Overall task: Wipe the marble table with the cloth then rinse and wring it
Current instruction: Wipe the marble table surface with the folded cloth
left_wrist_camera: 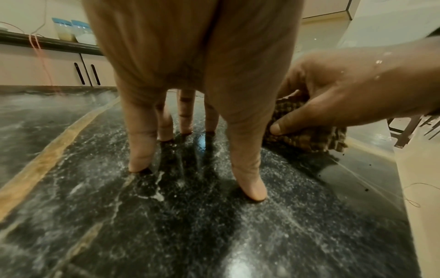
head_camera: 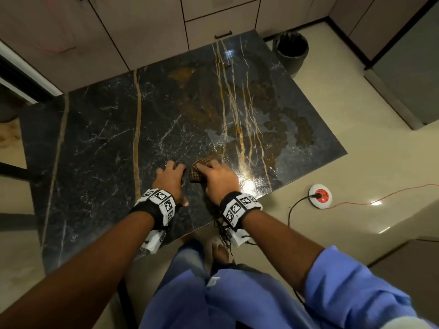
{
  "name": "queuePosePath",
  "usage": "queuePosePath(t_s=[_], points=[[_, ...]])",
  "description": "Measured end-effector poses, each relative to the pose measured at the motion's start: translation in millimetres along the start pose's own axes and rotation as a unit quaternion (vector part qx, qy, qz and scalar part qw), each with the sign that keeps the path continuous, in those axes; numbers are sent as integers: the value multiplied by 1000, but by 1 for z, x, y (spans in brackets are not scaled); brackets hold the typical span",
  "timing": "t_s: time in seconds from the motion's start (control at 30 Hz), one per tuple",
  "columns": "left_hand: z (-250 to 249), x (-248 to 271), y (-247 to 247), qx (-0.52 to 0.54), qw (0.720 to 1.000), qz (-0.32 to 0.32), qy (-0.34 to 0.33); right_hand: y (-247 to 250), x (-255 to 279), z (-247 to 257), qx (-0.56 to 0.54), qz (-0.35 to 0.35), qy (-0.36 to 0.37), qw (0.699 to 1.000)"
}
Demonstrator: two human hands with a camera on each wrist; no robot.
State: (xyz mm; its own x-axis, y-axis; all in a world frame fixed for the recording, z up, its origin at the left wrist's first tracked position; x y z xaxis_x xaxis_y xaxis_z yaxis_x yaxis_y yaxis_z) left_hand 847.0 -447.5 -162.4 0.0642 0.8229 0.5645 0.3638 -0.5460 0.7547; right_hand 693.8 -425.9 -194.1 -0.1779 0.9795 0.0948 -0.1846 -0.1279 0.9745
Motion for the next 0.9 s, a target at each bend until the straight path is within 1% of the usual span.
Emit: queuePosePath(t_s=[0.1,0.23,0.3,0.33,0.4,0.47,0.53,0.6,0.67,0.7,0.73,0.77,0.83,0.9], points=[[0,0,1,-6,1000,10,0,9,-18,-25,28,2,-27,999],[2,-1,0,-21,1000,20,-9,32,-47,-95,50,-16,-133,990],[7,-4,4,-2,1000,22,-12,44,-56,-118,52,-16,-180,982],[11,-8,8,23,999,24,-14,48,-58,-121,51,-24,-188,981],[20,-16,16,77,997,24,-16,53,-55,-106,39,-42,-166,984],[27,-24,25,101,995,8,-24,46,-53,-69,19,-51,-98,994],[31,-33,34,86,996,-20,-31,31,-51,-29,10,-28,-33,999],[32,-44,45,64,996,-44,-38,15,-54,1,17,7,22,1000],[34,-57,55,55,996,-53,-44,10,-60,10,30,26,43,998],[35,-63,59,54,996,-56,-47,12,-63,5,36,24,39,998],[35,-69,63,54,996,-58,-50,17,-67,-3,38,15,20,999],[36,-75,67,54,996,-58,-52,24,-73,-15,41,5,-15,999],[36,-85,72,44,996,-54,-55,38,-86,-48,42,-13,-109,993],[36,-91,75,32,997,-48,-52,54,-96,-80,37,-6,-201,979]])
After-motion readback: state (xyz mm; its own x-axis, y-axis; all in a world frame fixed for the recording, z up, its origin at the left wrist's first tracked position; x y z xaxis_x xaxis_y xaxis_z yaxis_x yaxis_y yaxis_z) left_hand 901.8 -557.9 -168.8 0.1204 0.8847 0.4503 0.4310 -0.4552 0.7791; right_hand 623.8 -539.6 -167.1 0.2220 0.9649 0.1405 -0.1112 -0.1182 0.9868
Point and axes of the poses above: each hand's wrist, its own x-axis away from the middle knuckle, its own y-axis out of the back of the hand, z = x × y, the point moved 1 cm from there along -x, towards the middle knuckle, and after that the axes turned 14 degrees about x, right-handed, at the moved point
